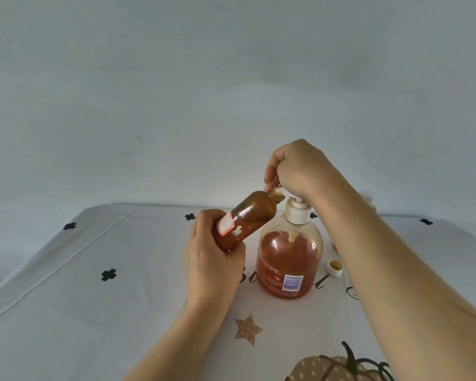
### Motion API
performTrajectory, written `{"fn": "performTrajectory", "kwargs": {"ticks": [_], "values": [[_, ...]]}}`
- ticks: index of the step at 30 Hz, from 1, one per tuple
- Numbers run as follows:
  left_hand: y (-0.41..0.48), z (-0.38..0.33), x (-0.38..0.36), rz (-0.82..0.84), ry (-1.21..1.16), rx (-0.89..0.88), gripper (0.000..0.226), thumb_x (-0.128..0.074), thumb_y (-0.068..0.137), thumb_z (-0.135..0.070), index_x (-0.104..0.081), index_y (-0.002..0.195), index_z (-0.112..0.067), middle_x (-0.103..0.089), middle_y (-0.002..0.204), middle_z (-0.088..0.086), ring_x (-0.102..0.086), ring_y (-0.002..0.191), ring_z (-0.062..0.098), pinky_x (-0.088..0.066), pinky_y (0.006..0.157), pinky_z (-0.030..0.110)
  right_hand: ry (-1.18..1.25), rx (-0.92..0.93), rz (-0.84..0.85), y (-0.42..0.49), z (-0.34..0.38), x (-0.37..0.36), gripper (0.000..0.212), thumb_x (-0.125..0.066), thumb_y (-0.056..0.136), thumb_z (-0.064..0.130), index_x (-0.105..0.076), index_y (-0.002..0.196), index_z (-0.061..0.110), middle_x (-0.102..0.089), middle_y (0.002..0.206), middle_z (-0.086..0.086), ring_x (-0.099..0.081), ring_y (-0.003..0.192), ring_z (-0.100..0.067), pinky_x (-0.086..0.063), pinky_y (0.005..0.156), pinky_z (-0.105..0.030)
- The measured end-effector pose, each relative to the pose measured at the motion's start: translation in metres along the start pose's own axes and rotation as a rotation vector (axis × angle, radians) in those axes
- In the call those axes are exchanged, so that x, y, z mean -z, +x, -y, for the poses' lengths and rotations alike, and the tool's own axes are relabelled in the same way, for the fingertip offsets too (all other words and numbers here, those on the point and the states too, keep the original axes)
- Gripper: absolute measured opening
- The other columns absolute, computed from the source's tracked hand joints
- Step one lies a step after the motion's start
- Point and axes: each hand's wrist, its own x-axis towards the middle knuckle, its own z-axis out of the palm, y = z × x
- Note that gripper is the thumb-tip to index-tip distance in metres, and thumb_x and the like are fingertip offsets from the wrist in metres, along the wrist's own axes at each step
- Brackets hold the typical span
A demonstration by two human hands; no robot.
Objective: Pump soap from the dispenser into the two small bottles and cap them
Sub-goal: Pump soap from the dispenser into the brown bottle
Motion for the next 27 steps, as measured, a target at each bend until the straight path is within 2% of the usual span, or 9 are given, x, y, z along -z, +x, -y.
{"fn": "performTrajectory", "kwargs": {"ticks": [4, 9, 13, 16, 19, 27], "values": [[0.001, 0.0029, -0.0004, 0.016, 0.021, 0.003, 0.053, -0.066, 0.066, 0.005, -0.044, 0.082, -0.04, -0.056, 0.085, -0.01, -0.051, 0.081, -0.006, -0.037, 0.061, 0.004, 0.031, -0.033, -0.012, -0.004, -0.0015, -0.0035, 0.042, -0.042, 0.082, -0.007, -0.065, 0.064, 0.023, -0.074, 0.092, -0.006, -0.067, 0.092, -0.029, -0.057, 0.082, -0.042], [0.0003, -0.002, -0.0002, 0.028, 0.007, -0.01, 0.047, -0.069, 0.069, 0.003, -0.045, 0.091, -0.032, -0.054, 0.084, -0.012, -0.051, 0.08, -0.01, -0.038, 0.06, 0.006, 0.059, -0.044, -0.058, -0.0028, 0.0027, 0.0005, 0.04, -0.043, 0.084, -0.004, -0.065, 0.065, 0.023, -0.074, 0.089, -0.009, -0.07, 0.09, -0.029, -0.057, 0.088, -0.044], [-0.001, -0.0047, -0.0016, 0.023, -0.035, -0.035, 0.053, -0.073, 0.071, -0.005, -0.041, 0.101, -0.035, -0.053, 0.09, -0.016, -0.052, 0.087, -0.006, -0.038, 0.063, 0.005, 0.083, -0.036, -0.137, 0.0002, 0.0053, 0.0054, 0.033, -0.046, 0.089, -0.001, -0.069, 0.076, 0.019, -0.075, 0.09, -0.005, -0.072, 0.089, -0.027, -0.057, 0.089, -0.042], [-0.0012, -0.005, -0.0016, 0.021, -0.048, -0.035, 0.052, -0.073, 0.072, -0.007, -0.04, 0.101, -0.035, -0.052, 0.091, -0.015, -0.052, 0.087, -0.005, -0.038, 0.063, 0.005, 0.073, -0.037, -0.12, 0.0002, 0.0057, 0.0049, 0.029, -0.048, 0.089, 0.001, -0.073, 0.091, 0.016, -0.075, 0.093, -0.005, -0.071, 0.092, -0.027, -0.056, 0.09, -0.042], [-0.0015, -0.0041, -0.0013, 0.021, -0.043, -0.041, 0.05, -0.073, 0.072, -0.008, -0.041, 0.101, -0.033, -0.052, 0.09, -0.015, -0.052, 0.084, -0.004, -0.038, 0.061, 0.004, 0.043, -0.051, -0.106, 0.0028, 0.0059, 0.0042, 0.028, -0.05, 0.086, 0.003, -0.073, 0.097, 0.014, -0.074, 0.091, -0.005, -0.07, 0.09, -0.026, -0.056, 0.089, -0.041], [-0.0026, -0.0035, -0.0015, 0.02, -0.07, -0.06, 0.051, -0.074, 0.072, -0.01, -0.04, 0.1, -0.034, -0.055, 0.088, -0.006, -0.055, 0.068, 0.011, -0.042, 0.059, 0.023, 0.008, -0.039, -0.069, 0.0039, 0.0068, 0.0038, 0.027, -0.05, 0.082, 0.002, -0.072, 0.094, 0.011, -0.073, 0.091, -0.007, -0.069, 0.088, -0.026, -0.057, 0.088, -0.04]]}}
